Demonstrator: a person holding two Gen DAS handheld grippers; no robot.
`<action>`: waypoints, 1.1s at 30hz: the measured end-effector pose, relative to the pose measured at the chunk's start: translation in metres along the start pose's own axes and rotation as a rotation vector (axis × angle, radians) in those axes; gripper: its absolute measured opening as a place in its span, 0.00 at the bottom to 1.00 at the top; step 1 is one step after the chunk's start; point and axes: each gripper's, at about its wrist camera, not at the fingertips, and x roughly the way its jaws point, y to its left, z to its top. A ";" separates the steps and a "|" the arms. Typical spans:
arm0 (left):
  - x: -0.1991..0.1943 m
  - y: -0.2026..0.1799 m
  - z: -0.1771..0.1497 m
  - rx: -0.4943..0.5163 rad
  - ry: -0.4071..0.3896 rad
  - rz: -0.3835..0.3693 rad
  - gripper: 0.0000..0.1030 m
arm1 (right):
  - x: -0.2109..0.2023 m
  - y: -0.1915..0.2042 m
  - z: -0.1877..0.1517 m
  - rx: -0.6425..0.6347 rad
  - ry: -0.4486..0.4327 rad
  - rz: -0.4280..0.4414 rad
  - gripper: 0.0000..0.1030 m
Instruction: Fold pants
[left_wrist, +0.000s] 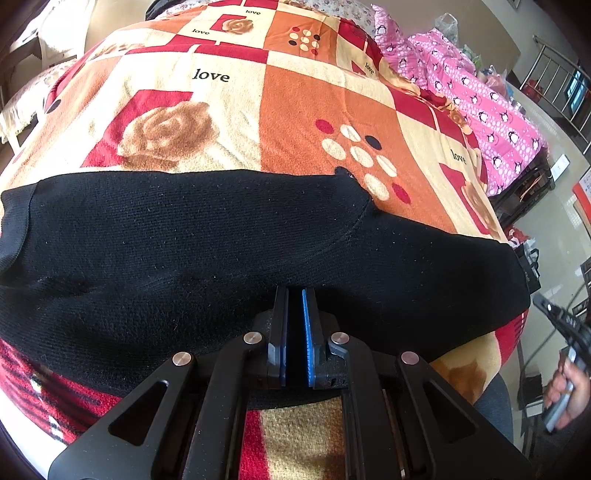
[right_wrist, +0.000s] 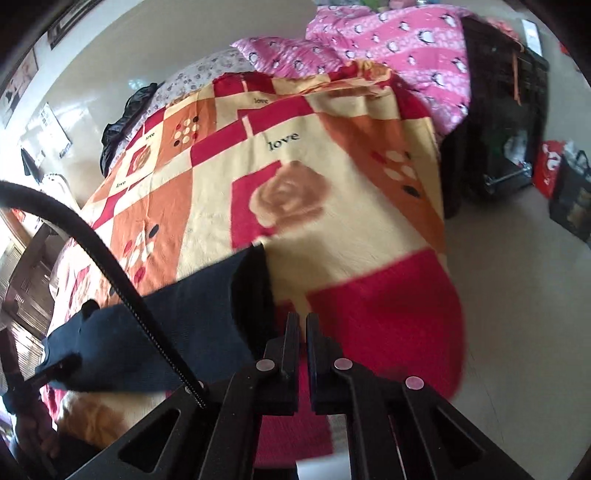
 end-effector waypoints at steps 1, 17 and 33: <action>0.000 0.000 0.000 0.001 0.000 0.002 0.06 | -0.001 0.001 -0.001 -0.023 0.008 -0.018 0.03; 0.000 0.004 -0.001 -0.022 0.002 -0.020 0.06 | 0.069 0.059 0.042 -0.304 0.080 0.130 0.24; -0.001 0.008 0.000 -0.032 0.005 -0.040 0.06 | 0.086 0.062 0.057 -0.274 0.090 -0.021 0.15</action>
